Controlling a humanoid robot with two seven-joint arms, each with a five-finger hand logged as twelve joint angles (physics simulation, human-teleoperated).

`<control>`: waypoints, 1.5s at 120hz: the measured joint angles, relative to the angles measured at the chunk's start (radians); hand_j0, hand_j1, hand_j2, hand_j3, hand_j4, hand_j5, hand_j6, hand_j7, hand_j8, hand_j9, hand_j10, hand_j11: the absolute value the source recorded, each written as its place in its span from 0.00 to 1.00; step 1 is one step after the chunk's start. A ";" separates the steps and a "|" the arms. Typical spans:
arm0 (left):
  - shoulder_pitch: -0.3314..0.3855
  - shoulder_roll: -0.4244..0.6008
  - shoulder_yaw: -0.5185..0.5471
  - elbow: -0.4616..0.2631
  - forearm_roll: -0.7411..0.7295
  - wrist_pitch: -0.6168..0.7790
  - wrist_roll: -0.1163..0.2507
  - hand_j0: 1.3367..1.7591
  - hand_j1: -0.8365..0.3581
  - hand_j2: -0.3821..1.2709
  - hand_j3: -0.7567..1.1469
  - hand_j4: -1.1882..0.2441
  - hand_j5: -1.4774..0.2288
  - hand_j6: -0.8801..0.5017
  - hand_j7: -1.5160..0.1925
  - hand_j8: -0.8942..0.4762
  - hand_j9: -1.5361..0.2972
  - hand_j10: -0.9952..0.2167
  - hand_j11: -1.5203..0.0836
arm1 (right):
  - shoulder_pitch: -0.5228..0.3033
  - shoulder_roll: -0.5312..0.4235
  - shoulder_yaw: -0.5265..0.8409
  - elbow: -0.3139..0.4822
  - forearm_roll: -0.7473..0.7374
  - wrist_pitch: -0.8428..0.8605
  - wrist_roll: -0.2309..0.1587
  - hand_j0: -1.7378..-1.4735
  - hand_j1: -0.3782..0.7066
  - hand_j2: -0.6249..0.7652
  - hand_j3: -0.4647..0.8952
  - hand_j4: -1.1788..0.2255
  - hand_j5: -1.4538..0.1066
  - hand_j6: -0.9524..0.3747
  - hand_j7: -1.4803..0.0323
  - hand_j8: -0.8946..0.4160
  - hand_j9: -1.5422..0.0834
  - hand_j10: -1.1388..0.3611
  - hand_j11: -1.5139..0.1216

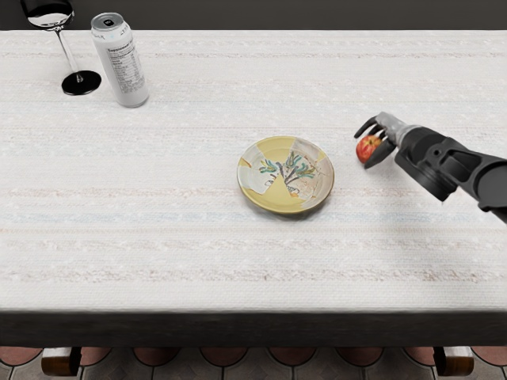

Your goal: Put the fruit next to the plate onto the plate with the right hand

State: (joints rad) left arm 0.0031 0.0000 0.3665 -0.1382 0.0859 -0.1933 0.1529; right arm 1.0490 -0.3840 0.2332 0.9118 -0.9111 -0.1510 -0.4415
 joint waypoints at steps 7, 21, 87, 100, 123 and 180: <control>0.000 0.000 0.000 0.000 0.000 0.000 0.000 0.76 0.76 0.26 0.40 0.67 0.69 0.47 0.71 0.48 0.67 0.63 0.76 | 0.000 -0.001 0.011 0.000 0.000 0.007 0.000 0.30 0.56 0.54 0.34 0.45 0.47 0.33 0.50 0.36 0.50 0.39 0.48; 0.000 0.000 0.000 0.000 0.000 0.000 0.000 0.76 0.76 0.26 0.40 0.67 0.69 0.47 0.71 0.48 0.67 0.63 0.76 | 0.010 -0.004 0.024 0.016 0.016 0.018 -0.005 0.30 0.56 0.56 0.34 0.44 0.46 0.33 0.49 0.36 0.50 0.38 0.48; 0.000 0.000 0.000 0.000 0.000 0.000 0.000 0.76 0.76 0.26 0.40 0.67 0.69 0.47 0.71 0.48 0.67 0.63 0.76 | 0.077 -0.021 0.130 0.260 0.134 0.136 -0.003 0.30 0.60 0.61 0.34 0.43 0.44 0.35 0.48 0.39 0.49 0.38 0.47; 0.000 0.000 0.000 0.000 0.000 0.000 0.000 0.76 0.76 0.26 0.40 0.67 0.69 0.47 0.71 0.48 0.67 0.63 0.76 | 0.073 0.011 0.132 0.268 0.137 0.141 -0.002 0.30 0.60 0.61 0.34 0.43 0.43 0.36 0.47 0.39 0.48 0.38 0.46; 0.000 0.000 0.000 0.000 0.000 0.000 0.000 0.76 0.76 0.26 0.40 0.67 0.69 0.47 0.71 0.48 0.67 0.63 0.76 | 0.050 0.054 0.125 0.268 0.136 0.142 -0.001 0.30 0.62 0.63 0.34 0.43 0.42 0.36 0.47 0.40 0.48 0.39 0.46; 0.000 0.000 0.000 0.000 0.000 0.000 0.000 0.76 0.76 0.26 0.40 0.67 0.69 0.47 0.71 0.48 0.67 0.63 0.76 | -0.014 0.070 0.123 0.265 0.119 0.131 0.014 0.30 0.55 0.52 0.34 0.47 0.49 0.37 0.53 0.39 0.53 0.42 0.51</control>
State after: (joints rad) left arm 0.0031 0.0000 0.3665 -0.1384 0.0859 -0.1933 0.1530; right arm 1.0346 -0.3141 0.3562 1.1766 -0.7920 -0.0198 -0.4271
